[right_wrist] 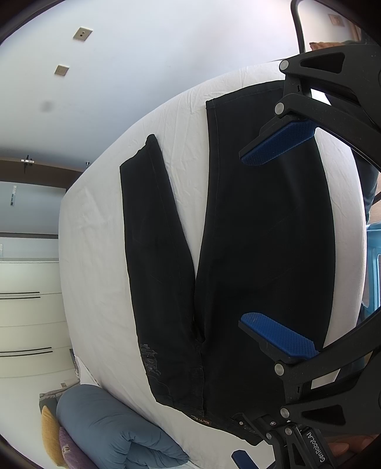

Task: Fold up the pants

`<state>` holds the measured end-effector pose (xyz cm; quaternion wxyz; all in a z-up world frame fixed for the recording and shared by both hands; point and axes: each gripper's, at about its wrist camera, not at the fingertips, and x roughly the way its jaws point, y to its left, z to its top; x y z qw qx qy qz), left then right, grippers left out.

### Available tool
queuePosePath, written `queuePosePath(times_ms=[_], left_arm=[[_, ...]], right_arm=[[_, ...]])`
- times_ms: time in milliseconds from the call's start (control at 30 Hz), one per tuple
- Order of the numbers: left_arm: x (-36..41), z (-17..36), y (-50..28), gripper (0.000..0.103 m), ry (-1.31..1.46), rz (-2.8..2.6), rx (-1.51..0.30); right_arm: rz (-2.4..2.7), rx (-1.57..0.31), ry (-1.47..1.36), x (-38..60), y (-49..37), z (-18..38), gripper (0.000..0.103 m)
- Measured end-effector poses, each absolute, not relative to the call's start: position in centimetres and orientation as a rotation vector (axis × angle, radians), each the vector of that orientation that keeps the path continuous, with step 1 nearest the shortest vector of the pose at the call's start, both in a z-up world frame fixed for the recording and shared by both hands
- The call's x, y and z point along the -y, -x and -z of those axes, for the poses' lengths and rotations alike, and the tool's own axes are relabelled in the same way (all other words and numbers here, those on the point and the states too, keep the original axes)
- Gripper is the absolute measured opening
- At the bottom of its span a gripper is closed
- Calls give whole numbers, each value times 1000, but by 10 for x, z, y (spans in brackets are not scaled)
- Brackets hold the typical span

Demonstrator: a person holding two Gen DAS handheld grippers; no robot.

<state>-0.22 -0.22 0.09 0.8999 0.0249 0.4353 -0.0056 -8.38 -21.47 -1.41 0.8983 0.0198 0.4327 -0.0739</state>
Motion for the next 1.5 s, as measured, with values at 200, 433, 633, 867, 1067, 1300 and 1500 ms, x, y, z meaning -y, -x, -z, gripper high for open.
queuePosePath(times_ms=[200, 433, 633, 867, 1067, 1300, 1500], left_arm=[[2, -1, 2, 103, -50, 11, -901], [0, 2, 3, 103, -52, 9, -901], [-1, 2, 4, 103, -53, 9, -900], [-2, 5, 4, 103, -53, 10, -900], [-2, 4, 4, 103, -53, 8, -900], [-2, 4, 4, 103, -53, 9, -900], [-2, 4, 4, 103, -54, 8, -900]], right_arm=[[152, -897, -40, 215, 83, 14, 102], [152, -899, -40, 215, 83, 14, 102], [152, -899, -39, 215, 82, 13, 102], [151, -898, -38, 212, 85, 17, 102], [149, -899, -38, 205, 82, 23, 102], [148, -902, -36, 202, 82, 24, 102], [149, -903, -37, 202, 82, 24, 102]])
